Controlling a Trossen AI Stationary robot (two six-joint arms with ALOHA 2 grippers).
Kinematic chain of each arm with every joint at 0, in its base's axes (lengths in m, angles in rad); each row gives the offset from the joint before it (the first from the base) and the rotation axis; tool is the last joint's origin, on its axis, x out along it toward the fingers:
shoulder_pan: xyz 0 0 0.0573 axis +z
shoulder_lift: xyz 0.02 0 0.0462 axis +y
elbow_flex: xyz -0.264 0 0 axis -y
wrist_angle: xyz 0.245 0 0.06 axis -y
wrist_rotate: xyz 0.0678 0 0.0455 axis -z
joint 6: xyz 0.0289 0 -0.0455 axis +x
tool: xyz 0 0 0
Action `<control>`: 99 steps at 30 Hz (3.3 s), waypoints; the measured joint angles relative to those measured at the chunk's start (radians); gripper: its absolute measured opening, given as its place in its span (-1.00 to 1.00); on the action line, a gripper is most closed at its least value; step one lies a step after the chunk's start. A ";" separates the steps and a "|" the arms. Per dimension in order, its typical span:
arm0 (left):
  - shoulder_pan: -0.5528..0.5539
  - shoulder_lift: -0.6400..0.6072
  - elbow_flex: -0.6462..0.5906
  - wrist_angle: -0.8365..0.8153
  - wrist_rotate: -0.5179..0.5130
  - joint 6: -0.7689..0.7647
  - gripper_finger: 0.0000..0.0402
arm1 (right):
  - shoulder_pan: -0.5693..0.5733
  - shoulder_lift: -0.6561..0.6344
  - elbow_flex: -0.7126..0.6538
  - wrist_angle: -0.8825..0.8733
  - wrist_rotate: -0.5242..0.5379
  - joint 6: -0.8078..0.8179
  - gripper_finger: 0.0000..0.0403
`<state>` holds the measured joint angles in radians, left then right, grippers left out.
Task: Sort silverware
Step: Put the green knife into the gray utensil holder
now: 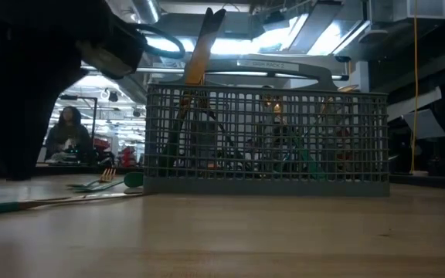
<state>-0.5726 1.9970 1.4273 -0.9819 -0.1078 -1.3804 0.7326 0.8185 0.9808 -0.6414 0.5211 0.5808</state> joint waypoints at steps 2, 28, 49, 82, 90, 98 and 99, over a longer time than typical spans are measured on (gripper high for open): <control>0.003 0.010 0.000 -0.002 -0.001 0.000 -0.32 | 0.000 0.006 -0.034 0.047 -0.024 -0.014 -0.84; 0.073 0.052 -0.091 0.139 0.108 0.088 -0.59 | 0.000 0.030 -0.083 0.117 -0.130 -0.023 -0.84; 0.070 0.045 -0.095 0.159 0.105 0.151 -0.84 | 0.000 0.030 -0.083 0.116 -0.130 -0.066 -0.84; 0.068 -0.028 -0.097 0.341 0.044 0.207 -0.99 | 0.000 0.031 -0.083 0.124 -0.130 -0.065 -0.84; 0.063 -0.026 -0.097 0.347 0.045 0.209 -0.90 | 0.001 0.053 -0.083 0.126 -0.141 -0.063 -0.84; 0.046 -0.026 -0.097 0.335 0.064 0.277 -0.51 | 0.000 0.090 -0.083 0.121 -0.149 -0.066 -0.84; 0.046 -0.026 -0.097 0.336 0.062 0.296 -0.47 | 0.000 0.095 -0.083 0.122 -0.149 -0.066 -0.84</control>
<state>-0.5262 1.9709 1.3304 -0.6462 -0.0454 -1.0839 0.7326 0.9137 0.8982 -0.5198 0.3717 0.5148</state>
